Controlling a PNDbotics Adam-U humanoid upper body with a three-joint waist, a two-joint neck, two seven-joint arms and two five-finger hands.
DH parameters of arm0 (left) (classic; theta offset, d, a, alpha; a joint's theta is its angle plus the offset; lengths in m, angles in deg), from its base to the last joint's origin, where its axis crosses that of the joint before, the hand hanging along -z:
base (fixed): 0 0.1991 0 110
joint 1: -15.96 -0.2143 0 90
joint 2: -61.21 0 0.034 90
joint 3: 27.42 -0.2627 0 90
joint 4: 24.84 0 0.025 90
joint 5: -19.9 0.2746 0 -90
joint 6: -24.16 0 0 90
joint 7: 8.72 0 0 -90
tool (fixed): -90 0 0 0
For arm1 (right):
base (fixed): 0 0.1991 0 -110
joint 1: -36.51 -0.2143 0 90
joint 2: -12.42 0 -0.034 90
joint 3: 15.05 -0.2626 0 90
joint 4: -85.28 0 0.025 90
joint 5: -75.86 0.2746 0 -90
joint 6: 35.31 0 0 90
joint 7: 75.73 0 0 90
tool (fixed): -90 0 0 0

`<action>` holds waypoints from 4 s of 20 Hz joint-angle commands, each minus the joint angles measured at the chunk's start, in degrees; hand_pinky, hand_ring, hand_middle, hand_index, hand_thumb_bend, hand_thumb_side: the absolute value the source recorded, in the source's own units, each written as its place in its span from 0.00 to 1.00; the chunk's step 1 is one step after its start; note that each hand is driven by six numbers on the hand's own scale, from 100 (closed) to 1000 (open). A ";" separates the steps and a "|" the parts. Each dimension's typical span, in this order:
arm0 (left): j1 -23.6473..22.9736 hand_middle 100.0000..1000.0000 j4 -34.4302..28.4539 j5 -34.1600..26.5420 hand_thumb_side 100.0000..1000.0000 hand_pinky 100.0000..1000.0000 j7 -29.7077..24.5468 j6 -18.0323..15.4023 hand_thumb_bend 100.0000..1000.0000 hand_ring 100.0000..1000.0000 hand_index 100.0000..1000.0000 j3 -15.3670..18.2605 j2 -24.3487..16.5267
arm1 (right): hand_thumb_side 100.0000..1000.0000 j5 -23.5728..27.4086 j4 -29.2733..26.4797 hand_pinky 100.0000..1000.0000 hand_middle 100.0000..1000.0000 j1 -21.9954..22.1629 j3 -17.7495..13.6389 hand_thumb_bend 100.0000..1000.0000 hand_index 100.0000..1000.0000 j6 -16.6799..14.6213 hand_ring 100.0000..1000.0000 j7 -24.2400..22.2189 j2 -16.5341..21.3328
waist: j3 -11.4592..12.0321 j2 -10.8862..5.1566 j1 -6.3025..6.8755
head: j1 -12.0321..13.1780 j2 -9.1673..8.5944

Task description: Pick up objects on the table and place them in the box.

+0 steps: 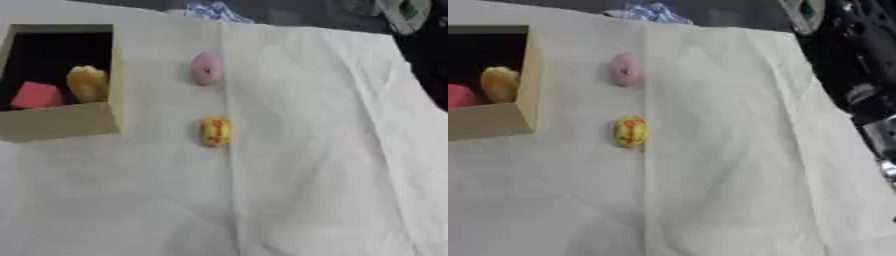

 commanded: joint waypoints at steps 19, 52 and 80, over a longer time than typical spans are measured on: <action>2.72 0.75 -3.12 -2.05 0.79 0.81 -1.11 0.15 0.62 0.76 0.90 1.61 -2.82 | 0.00 -4.39 7.36 0.82 0.47 -10.07 6.64 0.00 0.63 -6.70 0.70 -5.00 -22.22 | 9.59 -1.76 0.17 | -7.52 -1.15; -0.19 0.74 -1.89 -1.77 0.78 0.80 -0.25 -0.03 0.62 0.75 0.89 1.89 -3.71 | 0.28 4.44 -3.28 0.89 0.80 -6.17 5.09 0.01 0.86 -3.08 0.89 -2.99 -8.42 | 4.42 -3.08 -0.41 | -2.37 1.05; -1.59 0.75 -1.16 -1.77 0.79 0.80 0.28 0.14 0.62 0.75 0.89 1.69 -3.07 | 0.43 17.03 -27.92 0.88 0.79 13.79 13.56 0.04 0.86 1.10 0.87 -7.46 8.09 | -0.51 -2.11 1.70 | 1.10 3.16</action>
